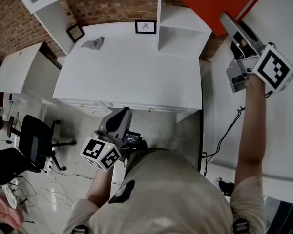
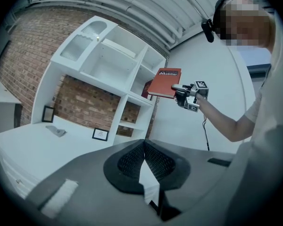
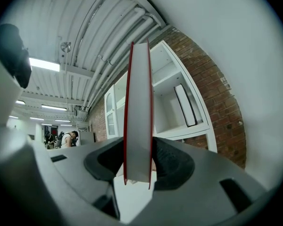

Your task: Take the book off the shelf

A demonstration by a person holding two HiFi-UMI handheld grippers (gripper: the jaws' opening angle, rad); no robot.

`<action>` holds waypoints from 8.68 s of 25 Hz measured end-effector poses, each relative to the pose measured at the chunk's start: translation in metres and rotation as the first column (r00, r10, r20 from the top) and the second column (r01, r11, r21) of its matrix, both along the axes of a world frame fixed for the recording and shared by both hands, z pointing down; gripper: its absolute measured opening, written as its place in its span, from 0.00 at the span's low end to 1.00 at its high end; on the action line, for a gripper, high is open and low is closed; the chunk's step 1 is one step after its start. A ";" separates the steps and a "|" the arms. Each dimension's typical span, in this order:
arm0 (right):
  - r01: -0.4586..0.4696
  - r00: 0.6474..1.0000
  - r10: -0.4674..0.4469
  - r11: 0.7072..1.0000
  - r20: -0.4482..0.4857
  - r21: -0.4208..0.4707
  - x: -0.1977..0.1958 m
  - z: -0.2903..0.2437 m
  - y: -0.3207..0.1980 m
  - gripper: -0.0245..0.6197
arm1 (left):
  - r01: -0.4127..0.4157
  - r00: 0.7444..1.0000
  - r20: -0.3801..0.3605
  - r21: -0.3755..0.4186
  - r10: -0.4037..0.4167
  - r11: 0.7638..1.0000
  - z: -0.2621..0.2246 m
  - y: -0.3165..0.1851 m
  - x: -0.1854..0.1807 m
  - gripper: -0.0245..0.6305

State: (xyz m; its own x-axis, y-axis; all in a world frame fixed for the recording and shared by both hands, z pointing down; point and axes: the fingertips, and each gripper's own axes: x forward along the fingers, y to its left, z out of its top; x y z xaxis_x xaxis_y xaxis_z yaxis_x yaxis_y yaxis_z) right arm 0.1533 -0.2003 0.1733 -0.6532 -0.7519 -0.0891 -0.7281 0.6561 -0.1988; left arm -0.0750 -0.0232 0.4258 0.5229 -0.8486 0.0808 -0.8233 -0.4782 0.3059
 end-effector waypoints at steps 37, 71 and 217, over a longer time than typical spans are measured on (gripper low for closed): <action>0.309 0.943 -0.241 0.891 0.231 -0.332 -0.121 0.127 0.040 0.29 | -0.055 0.998 -0.039 -0.100 0.051 0.993 0.040 -0.034 -0.099 0.04; 0.539 0.842 -0.199 0.318 0.501 -0.780 -0.111 0.422 -0.003 0.29 | 0.005 0.994 0.112 -0.198 0.018 0.980 0.058 -0.093 0.001 0.04; -0.481 0.851 0.487 0.873 -0.196 0.085 0.030 -0.031 -0.291 0.36 | -0.064 0.994 0.086 -0.085 0.072 0.994 0.029 -0.110 -0.038 0.04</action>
